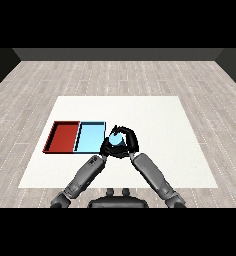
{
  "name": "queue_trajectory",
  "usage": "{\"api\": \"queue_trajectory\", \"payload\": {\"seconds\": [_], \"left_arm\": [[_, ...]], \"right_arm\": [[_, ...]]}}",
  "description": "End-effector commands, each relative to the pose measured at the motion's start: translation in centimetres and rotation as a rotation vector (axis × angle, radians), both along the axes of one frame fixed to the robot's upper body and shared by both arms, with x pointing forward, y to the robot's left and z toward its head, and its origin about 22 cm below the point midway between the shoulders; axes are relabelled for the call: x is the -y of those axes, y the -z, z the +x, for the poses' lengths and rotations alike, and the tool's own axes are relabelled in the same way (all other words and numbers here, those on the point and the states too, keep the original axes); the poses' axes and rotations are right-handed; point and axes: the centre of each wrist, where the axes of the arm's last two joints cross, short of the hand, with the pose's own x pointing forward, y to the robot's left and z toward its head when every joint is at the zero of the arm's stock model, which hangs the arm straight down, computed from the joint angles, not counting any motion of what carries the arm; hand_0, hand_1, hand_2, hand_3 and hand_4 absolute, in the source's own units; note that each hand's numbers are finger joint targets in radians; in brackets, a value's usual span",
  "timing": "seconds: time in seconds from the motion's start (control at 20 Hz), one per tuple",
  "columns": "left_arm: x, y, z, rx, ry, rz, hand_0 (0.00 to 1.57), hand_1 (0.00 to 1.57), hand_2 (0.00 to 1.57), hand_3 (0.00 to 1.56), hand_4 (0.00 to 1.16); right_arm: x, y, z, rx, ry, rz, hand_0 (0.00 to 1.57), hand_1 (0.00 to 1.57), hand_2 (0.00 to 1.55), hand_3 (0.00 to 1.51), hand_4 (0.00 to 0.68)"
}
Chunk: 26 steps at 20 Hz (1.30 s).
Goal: Pick the blue can and put it in the blue box
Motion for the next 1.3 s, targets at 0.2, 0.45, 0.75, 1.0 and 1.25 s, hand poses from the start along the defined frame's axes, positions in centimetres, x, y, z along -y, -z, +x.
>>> {"api": "queue_trajectory", "payload": {"seconds": [0.2,0.45,0.75,1.0,1.25], "left_arm": [[1.2,0.1,-0.4,-0.064,-0.098,-0.101,0.86,0.86,0.94,0.77,0.57],[1.4,1.5,0.9,-0.039,-0.115,-0.148,1.57,1.57,1.57,1.48,0.84],[1.5,3.1,-0.8,0.041,-0.113,-0.165,1.57,1.57,1.57,1.51,1.07],[1.2,2.1,0.8,0.094,-0.141,-0.157,1.57,1.57,1.57,1.54,1.12],[1.4,1.2,1.6,0.099,-0.159,-0.164,1.57,1.57,1.57,1.54,1.12]], "right_arm": [[-1.4,-0.3,-0.1,0.01,-0.026,0.079,1.45,1.45,1.45,1.39,0.614],[-1.1,-1.0,0.7,0.008,-0.005,0.105,1.46,1.46,1.44,1.4,0.631],[-0.7,-0.7,-1.2,-0.006,-0.047,0.139,1.41,1.41,1.44,1.39,0.588],[1.6,0.4,0.7,-0.055,-0.082,0.023,0.0,0.0,0.0,0.0,0.0],[-0.1,-0.4,-0.1,-0.036,-0.094,0.031,0.0,0.0,0.0,0.0,0.0]]}}
